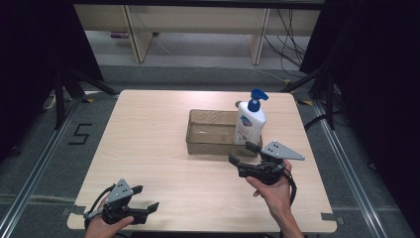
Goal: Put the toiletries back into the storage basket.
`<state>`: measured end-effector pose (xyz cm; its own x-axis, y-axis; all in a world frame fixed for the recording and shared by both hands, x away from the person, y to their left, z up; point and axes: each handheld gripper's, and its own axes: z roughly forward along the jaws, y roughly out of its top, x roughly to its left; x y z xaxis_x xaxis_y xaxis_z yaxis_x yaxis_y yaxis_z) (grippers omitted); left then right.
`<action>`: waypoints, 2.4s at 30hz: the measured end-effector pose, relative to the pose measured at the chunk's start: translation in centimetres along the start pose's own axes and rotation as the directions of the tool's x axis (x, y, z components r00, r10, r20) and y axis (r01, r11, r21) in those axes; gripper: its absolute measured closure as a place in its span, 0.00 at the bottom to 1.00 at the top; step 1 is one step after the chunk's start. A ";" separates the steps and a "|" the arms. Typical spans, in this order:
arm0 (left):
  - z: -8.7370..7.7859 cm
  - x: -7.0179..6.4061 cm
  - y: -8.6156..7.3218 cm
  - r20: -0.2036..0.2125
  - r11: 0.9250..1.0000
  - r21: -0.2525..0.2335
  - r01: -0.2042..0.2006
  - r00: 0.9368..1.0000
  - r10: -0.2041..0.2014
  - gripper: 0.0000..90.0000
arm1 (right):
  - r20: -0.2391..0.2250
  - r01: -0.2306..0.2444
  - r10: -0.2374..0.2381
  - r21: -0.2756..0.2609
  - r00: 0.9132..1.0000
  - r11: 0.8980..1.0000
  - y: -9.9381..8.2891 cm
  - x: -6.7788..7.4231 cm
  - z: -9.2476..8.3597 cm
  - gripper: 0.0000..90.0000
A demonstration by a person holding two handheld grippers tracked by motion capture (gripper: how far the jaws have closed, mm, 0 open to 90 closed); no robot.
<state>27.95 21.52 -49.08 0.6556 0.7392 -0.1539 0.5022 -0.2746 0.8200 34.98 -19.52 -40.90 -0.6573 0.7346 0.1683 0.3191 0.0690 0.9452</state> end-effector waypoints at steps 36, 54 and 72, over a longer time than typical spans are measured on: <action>0.1 -0.2 -0.1 0.003 1.000 0.002 -0.002 1.000 0.002 0.18 | -0.030 -0.040 0.044 0.109 0.999 0.993 -4.8 1.0 -0.4 0.25; 0.2 -0.2 -0.1 -0.003 1.000 0.006 -0.006 1.000 0.006 0.18 | -0.059 0.001 0.006 0.121 0.998 0.993 -6.4 2.6 -1.3 0.19; 0.2 -0.3 -0.1 -0.007 1.000 0.017 -0.013 1.000 0.013 0.18 | -0.076 0.001 0.010 0.145 0.997 0.989 -8.1 3.7 -1.9 0.18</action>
<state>27.79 21.24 -49.24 0.6581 0.7398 -0.1399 0.5035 -0.2943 0.8123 28.69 -18.65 -47.41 -0.7041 0.6819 0.1981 0.4138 0.1672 0.8949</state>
